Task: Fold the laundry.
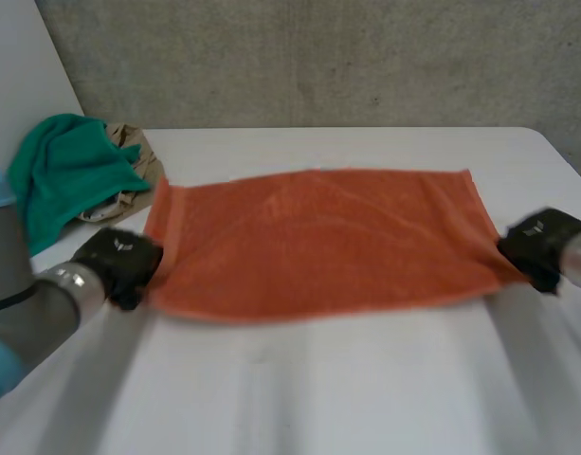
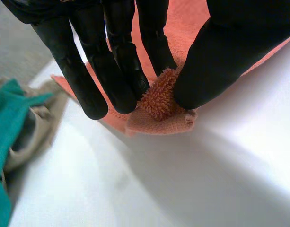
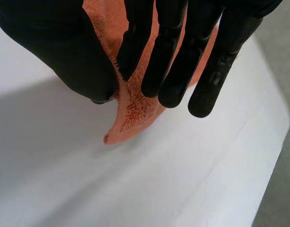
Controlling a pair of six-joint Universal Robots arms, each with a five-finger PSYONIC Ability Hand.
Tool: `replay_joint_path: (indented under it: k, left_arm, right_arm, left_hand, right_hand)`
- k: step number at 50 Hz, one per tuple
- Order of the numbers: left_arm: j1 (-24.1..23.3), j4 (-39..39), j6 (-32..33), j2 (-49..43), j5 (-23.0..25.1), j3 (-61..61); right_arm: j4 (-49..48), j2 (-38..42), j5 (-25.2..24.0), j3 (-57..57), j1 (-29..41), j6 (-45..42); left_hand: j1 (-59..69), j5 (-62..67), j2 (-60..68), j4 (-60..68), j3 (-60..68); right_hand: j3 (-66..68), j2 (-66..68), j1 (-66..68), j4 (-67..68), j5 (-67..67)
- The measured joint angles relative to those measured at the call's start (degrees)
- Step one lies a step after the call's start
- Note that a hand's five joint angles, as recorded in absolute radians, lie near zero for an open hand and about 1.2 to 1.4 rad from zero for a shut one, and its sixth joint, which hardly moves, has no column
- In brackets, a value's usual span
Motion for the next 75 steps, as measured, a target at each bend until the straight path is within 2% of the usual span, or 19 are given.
replay_joint_path:
  k: [6,12,17,23,26,27,31,43,45,47,48,49,50,51,52,61,62,67,75]
  left_arm:
    - [0.38,-11.58,5.72,11.16,0.16,-7.74]
    - [0.55,-9.46,8.83,12.0,-0.05,-7.59]
    - [0.38,0.3,6.56,5.24,-1.55,-2.88]
    - [-0.59,9.86,0.39,-6.75,-6.76,6.57]
    - [-0.96,10.81,-0.72,-9.5,-8.05,9.07]
    - [-2.06,11.72,-2.0,-14.42,-9.97,13.85]
    - [-3.7,12.21,-2.6,-20.55,-11.86,20.48]
    - [-5.39,16.68,-1.68,-30.13,-16.26,33.28]
    - [-5.58,17.15,-1.62,-30.69,-16.45,33.91]
    - [-5.75,17.34,-1.6,-30.86,-16.48,34.08]
    - [-6.16,17.62,-1.59,-30.98,-16.44,34.07]
    - [-6.33,17.73,-1.59,-30.96,-16.41,34.03]
    - [-6.7,17.92,-1.6,-30.88,-16.34,33.89]
    - [-6.95,18.02,-1.61,-30.82,-16.3,33.78]
    - [-7.07,18.08,-1.62,-30.78,-16.28,33.71]
    - [-8.63,19.65,-2.27,-24.61,-16.13,28.1]
    - [-8.69,19.81,-2.35,-23.08,-16.12,26.74]
    - [-8.81,20.05,-2.53,-18.19,-16.06,21.65]
    - [-9.19,22.38,-2.9,-13.22,-14.42,13.89]
  right_arm:
    - [9.64,-9.56,-0.22,6.18,-6.29,-9.81]
    - [6.82,-11.14,-0.61,7.13,-7.5,-11.5]
    - [-2.2,-4.92,-0.43,2.88,-4.6,-8.29]
    - [-12.84,6.3,2.01,-7.94,2.91,-5.28]
    - [-14.02,8.51,2.68,-10.24,4.01,-5.05]
    - [-16.29,13.97,4.01,-16.06,6.06,-4.79]
    - [-18.73,20.62,5.22,-23.32,7.81,-4.82]
    - [-24.36,33.75,9.81,-38.96,9.19,-5.6]
    - [-24.52,35.12,10.41,-40.91,9.4,-5.55]
    - [-24.53,35.63,10.83,-41.71,9.54,-5.52]
    - [-24.47,36.2,11.84,-42.76,9.86,-5.37]
    - [-24.43,36.26,12.2,-42.97,9.98,-5.3]
    - [-24.36,36.23,12.92,-43.24,10.23,-5.11]
    - [-24.32,36.12,13.34,-43.31,10.37,-4.98]
    - [-24.26,35.96,13.61,-43.26,10.48,-4.8]
    - [-23.38,22.63,13.2,-34.16,10.5,7.87]
    - [-23.06,17.93,11.2,-30.43,9.61,11.81]
    - [-20.66,9.57,4.65,-21.7,5.36,16.68]
    - [-14.49,4.96,-5.38,-9.73,-2.56,16.16]
  left_hand:
    - [0.0,0.0,0.0,0.0,0.0]
    - [0.0,0.0,0.0,0.0,0.0]
    - [0.0,0.0,0.0,0.0,0.01]
    - [0.0,0.0,0.0,0.0,0.01]
    - [0.0,0.0,0.0,0.0,0.02]
    - [0.0,0.0,0.0,0.0,0.02]
    - [0.0,0.0,0.0,0.01,0.02]
    - [-0.18,-0.22,-0.67,-0.49,-0.63]
    - [-9.02,-8.07,-9.67,-9.78,-9.54]
    - [-34.38,-31.45,-33.78,-33.9,-33.11]
    - [-40.69,-36.19,-38.5,-38.66,-37.77]
    - [-40.69,-36.19,-38.5,-38.66,-37.77]
    - [-53.24,-50.85,-54.22,-54.26,-53.22]
    - [-53.89,-52.52,-55.63,-56.06,-55.09]
    - [-53.89,-53.24,-56.7,-56.99,-56.11]
    - [-53.89,-53.25,-56.99,-57.21,-56.25]
    - [-53.89,-53.26,-56.99,-57.21,-56.25]
    - [-53.89,-53.25,-56.99,-57.21,-56.25]
    - [-53.89,-53.26,-56.99,-57.21,-56.25]
  right_hand:
    - [0.0,0.0,0.0,0.0,0.0]
    - [0.0,0.0,0.0,0.0,0.0]
    - [0.0,0.0,0.0,0.0,0.0]
    - [0.0,0.0,0.0,0.0,0.0]
    - [0.0,0.0,0.0,0.0,0.02]
    - [0.0,0.0,0.0,0.0,0.01]
    - [0.0,0.0,0.0,0.0,0.02]
    - [-0.59,-0.44,-0.33,-0.27,-0.13]
    - [-21.62,-21.57,-19.24,-20.55,-19.18]
    - [-21.62,-21.57,-19.24,-20.55,-19.18]
    - [-39.13,-39.47,-36.57,-39.03,-37.6]
    - [-49.49,-49.6,-42.57,-48.84,-47.22]
    - [-49.49,-49.6,-42.57,-48.84,-47.22]
    - [-49.49,-49.6,-42.57,-48.84,-47.22]
    - [-55.61,-54.76,-45.13,-54.73,-53.39]
    - [-55.61,-54.76,-45.13,-54.73,-53.4]
    - [-55.61,-54.76,-45.13,-54.73,-53.4]
    - [-55.62,-54.76,-45.13,-54.73,-53.4]
    - [-55.1,-54.56,-44.92,-54.59,-53.18]
